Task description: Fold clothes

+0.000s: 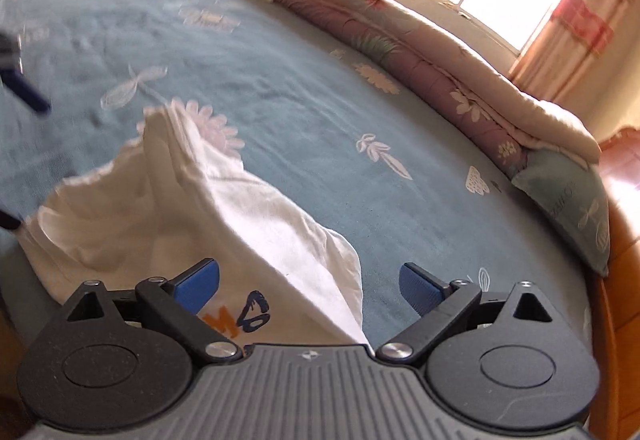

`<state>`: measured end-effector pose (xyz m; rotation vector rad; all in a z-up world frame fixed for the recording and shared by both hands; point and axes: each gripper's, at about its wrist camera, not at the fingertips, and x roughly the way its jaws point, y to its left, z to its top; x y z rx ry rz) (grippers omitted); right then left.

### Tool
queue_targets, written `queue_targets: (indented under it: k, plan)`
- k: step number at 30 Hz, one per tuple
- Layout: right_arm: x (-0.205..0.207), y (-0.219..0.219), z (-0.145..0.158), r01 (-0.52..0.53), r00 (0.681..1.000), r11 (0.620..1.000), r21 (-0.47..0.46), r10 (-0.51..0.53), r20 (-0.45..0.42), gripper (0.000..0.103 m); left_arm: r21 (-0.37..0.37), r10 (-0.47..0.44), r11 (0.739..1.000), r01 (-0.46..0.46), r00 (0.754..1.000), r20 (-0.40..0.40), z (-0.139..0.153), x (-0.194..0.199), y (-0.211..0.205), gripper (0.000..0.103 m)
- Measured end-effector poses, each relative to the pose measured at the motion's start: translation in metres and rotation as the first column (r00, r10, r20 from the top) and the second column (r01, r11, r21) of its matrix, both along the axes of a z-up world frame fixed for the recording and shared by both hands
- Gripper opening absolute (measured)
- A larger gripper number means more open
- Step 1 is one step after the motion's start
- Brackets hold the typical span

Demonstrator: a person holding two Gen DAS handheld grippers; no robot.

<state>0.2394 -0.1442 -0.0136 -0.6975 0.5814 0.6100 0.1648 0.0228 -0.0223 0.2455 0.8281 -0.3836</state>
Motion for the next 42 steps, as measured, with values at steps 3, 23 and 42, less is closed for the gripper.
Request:
queue_targets:
  k: [3,23,42]
  plan:
    - [0.005,0.012,-0.007,-0.012,0.999,1.0,-0.026,0.013,0.033,0.092,-0.007,0.004,1.0,-0.004,1.0,0.009,0.0,0.001,0.001,0.102]
    - [0.062,0.02,-0.025,0.011,0.999,1.0,-0.02,-0.01,0.047,0.046,-0.056,0.006,0.998,-0.006,1.0,0.002,-0.017,0.032,-0.001,0.102]
    - [0.219,-0.06,-0.012,0.351,0.935,0.935,0.045,-0.353,0.044,0.026,-0.06,0.026,0.998,-0.024,0.999,0.03,-0.015,0.069,0.002,0.102]
